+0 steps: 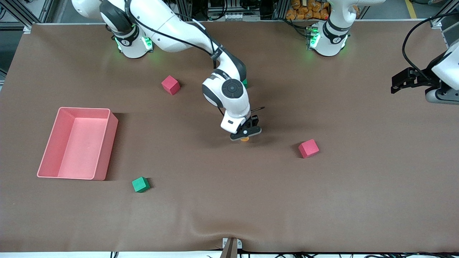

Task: Place and upright button with both arms
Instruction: 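Carry the button to mid-table and lower it with the right gripper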

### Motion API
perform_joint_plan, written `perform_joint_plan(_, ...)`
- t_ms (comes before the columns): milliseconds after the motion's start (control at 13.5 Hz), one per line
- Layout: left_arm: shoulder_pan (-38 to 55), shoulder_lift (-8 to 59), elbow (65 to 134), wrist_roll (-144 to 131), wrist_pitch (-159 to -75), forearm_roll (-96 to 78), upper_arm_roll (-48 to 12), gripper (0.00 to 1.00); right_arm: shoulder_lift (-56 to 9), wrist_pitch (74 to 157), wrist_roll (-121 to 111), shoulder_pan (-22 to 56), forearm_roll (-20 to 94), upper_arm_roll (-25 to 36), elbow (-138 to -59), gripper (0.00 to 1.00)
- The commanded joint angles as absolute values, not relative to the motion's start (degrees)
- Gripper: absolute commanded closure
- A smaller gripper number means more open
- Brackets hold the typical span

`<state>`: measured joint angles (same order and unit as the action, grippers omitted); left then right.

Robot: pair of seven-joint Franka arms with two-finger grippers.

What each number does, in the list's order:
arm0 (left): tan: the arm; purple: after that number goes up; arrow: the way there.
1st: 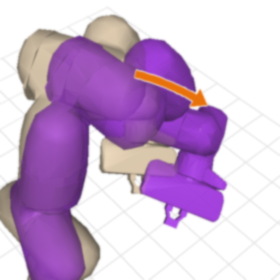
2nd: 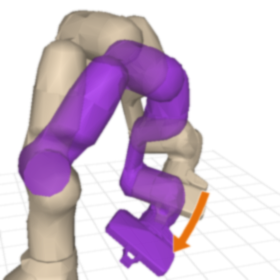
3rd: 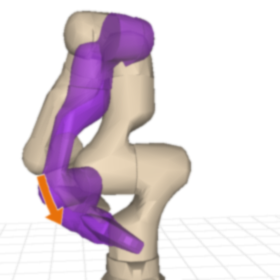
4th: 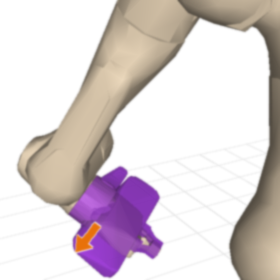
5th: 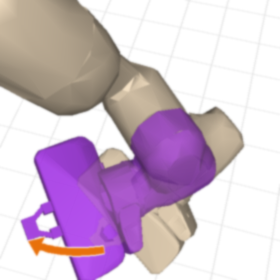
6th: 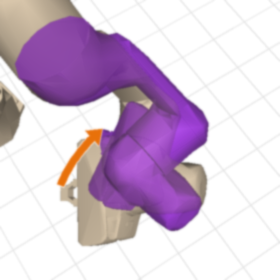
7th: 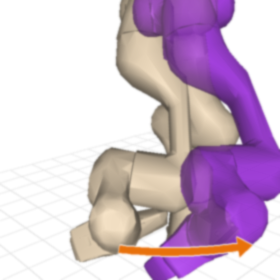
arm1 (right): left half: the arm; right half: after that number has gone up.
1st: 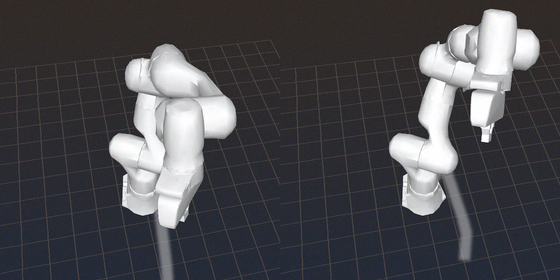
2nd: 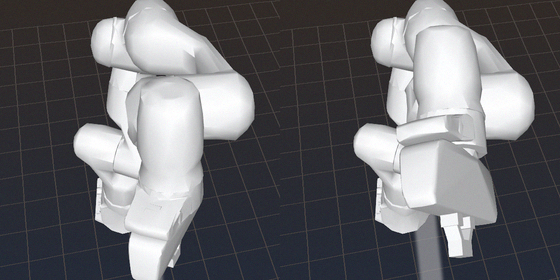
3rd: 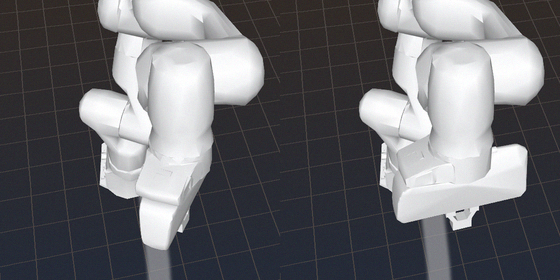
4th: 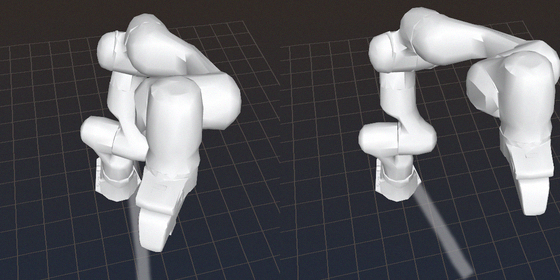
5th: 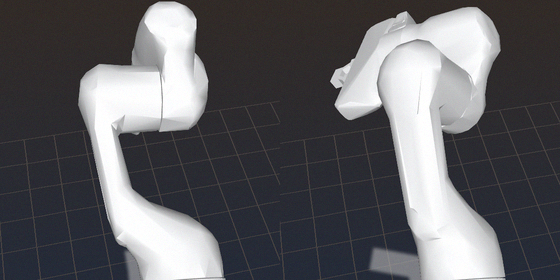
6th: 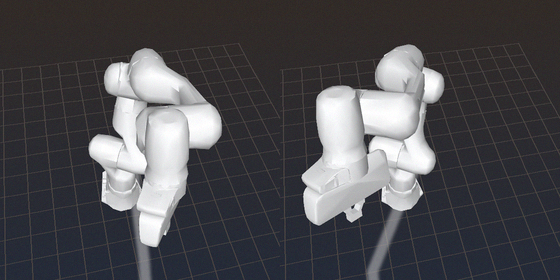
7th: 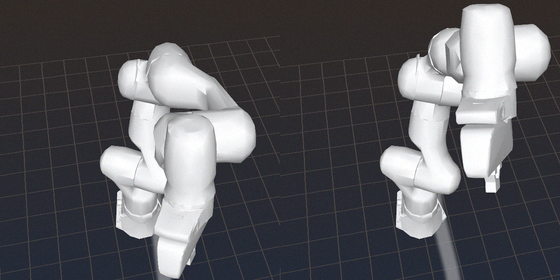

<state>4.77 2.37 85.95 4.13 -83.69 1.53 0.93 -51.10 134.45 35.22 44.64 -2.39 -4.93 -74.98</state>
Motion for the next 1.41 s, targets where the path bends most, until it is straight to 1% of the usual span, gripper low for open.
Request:
perform_joint_plan(0, 5.7, 3.1, 85.4, 3.4, -83.1, 2.1, 0.2, 0.00, -53.3, 133.6, 37.6, 47.0, -3.9, -2.6, -71.6, 1.00)
perform_joint_plan(148, 6.0, 3.6, 85.3, 3.4, -83.1, 2.0, -0.1, 0.00, -53.7, 133.6, 37.7, 47.2, -4.0, -2.5, -71.8, 1.00)
perform_joint_plan(222, 6.1, 3.7, 85.4, 3.4, -83.1, 2.0, -0.1, 0.00, -53.9, 133.7, 37.8, 47.5, -4.0, -2.5, -71.9, 0.90)
perform_joint_plan(296, 6.2, 3.7, 85.3, 3.4, -83.1, 2.0, -0.1, 0.00, -54.2, 133.8, 38.7, 47.8, -4.0, -2.1, -71.9, 0.88)
perform_joint_plan(519, 7.0, 3.8, 85.3, 3.6, -83.1, 2.1, -0.1, 0.00, -55.0, 133.9, 39.9, 49.4, -4.8, -0.8, -71.9, 0.86)
perform_joint_plan(593, 7.4, 4.0, 85.3, 3.4, -83.3, 2.6, 0.0, 0.00, -55.0, 133.9, 40.1, 49.5, -4.9, -0.8, -71.9, 0.83)
perform_joint_plan(667, 7.6, 5.4, 85.0, 3.5, -83.4, 3.3, 0.0, 0.00, -55.0, 133.9, 40.6, 49.6, -5.2, -0.8, -71.9, 0.59)
perform_joint_plan(741, 7.6, 5.4, 85.0, 3.3, -83.4, 3.0, 0.0, 0.00, -55.0, 133.9, 40.7, 49.6, -6.6, -0.8, -71.9, 0.01)
perform_joint_plan(1037, 7.7, 5.5, 84.9, 3.3, -83.6, 3.4, 0.0, 0.00, -52.1, 131.4, 41.3, 48.9, -7.7, -0.8, -72.1, 0.00)
perform_joint_plan(1259, 9.1, 6.7, 84.6, 2.2, -83.7, 3.5, 0.0, 0.00, -47.4, 122.5, 41.7, 47.6, -7.6, -0.8, -72.1, 0.00)
perform_joint_plan(1333, 9.1, 7.7, 83.1, 1.2, -83.7, 3.0, -0.1, 0.00, -45.6, 119.9, 41.5, 46.3, -7.6, -0.9, -72.1, 0.00)
